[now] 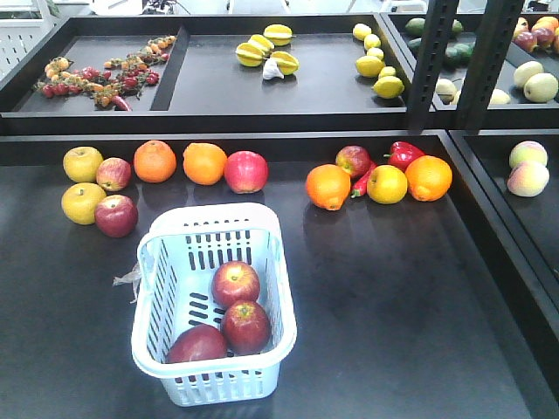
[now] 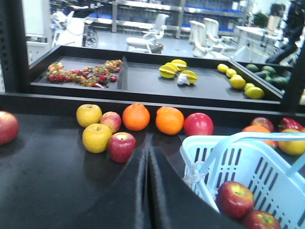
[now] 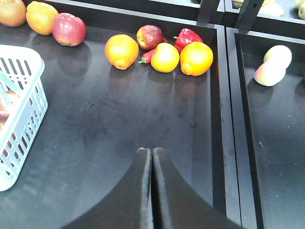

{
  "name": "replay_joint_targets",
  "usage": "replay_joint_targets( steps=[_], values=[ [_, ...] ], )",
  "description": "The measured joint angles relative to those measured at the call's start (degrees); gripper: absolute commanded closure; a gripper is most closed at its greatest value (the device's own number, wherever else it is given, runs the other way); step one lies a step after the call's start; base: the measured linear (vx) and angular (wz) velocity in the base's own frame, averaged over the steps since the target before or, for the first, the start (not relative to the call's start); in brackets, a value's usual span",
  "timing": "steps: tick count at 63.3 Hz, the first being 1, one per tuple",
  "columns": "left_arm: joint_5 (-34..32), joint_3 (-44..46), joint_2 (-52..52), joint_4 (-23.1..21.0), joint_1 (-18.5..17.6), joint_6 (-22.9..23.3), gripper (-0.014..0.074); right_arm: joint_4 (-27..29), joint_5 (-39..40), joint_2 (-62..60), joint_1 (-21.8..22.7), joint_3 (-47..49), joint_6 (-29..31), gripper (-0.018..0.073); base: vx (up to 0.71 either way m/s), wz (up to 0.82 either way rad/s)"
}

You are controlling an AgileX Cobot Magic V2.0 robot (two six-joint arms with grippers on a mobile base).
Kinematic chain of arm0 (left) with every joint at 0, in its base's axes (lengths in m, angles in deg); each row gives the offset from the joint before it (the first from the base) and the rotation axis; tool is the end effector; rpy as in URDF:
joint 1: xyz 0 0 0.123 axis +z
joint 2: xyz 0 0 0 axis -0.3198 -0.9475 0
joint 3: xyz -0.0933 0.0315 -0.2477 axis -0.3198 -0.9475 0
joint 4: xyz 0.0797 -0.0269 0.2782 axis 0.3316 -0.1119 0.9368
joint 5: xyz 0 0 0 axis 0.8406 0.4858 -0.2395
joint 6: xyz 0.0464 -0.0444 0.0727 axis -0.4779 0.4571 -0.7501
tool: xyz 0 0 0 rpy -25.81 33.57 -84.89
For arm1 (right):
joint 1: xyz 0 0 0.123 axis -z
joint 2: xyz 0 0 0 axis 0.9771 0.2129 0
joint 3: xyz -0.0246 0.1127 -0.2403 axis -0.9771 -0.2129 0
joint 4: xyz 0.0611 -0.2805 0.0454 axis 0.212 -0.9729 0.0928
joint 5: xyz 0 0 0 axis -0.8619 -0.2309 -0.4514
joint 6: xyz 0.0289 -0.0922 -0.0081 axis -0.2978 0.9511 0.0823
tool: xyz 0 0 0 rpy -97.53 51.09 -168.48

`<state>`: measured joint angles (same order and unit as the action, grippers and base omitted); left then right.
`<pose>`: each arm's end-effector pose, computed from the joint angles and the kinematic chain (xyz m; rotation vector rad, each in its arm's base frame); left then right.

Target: Pick three apples into basket with both arms

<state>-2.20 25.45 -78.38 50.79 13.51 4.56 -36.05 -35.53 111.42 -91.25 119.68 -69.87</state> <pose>0.1067 -0.0047 0.2612 -0.1014 1.6608 -0.1529 0.1746 0.0305 0.3520 -0.2222 2.1281 -0.0056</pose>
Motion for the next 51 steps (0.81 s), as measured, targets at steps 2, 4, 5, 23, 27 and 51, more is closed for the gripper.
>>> replay_joint_targets(
  steps=[2, 4, 5, 23, 27, 51],
  values=[
    [-0.59, -1.17, 0.87, -0.64, 0.62, 0.0, 0.0604, 0.0, 0.0, 0.0, 0.0, 0.0, 0.0, 0.0568, 0.0, 0.0],
    [-1.37, -2.41, 1.58, -1.29, 1.12, 0.0, 0.0604, 0.0, 0.0, 0.0, 0.0, 0.0, 0.0, 0.0568, 0.0, 0.0],
    [-1.76, -2.91, 1.83, -1.53, 1.28, 0.0, 0.0604, 0.0, 0.0, 0.0, 0.0, 0.0, 0.0, 0.0568, 0.0, 0.0],
    [-13.62, -14.14, 2.49, -3.62, 2.03, -0.06, 0.0604, 0.0, 0.0, 0.0, 0.0, 0.0, 0.0, 0.0568, 0.0, 0.0],
    [-15.89, -14.73, 2.49, -3.62, 2.03, -0.17, 0.0604, 0.0, 0.0, 0.0, 0.0, 0.0, 0.0, 0.0568, 0.0, 0.0],
    [-17.73, -14.73, 2.49, -3.83, 2.03, -8.2, 0.0604, 0.0, 0.0, 0.0, 0.0, 0.0, 0.0, 0.0568, 0.0, 0.0]
  ],
)
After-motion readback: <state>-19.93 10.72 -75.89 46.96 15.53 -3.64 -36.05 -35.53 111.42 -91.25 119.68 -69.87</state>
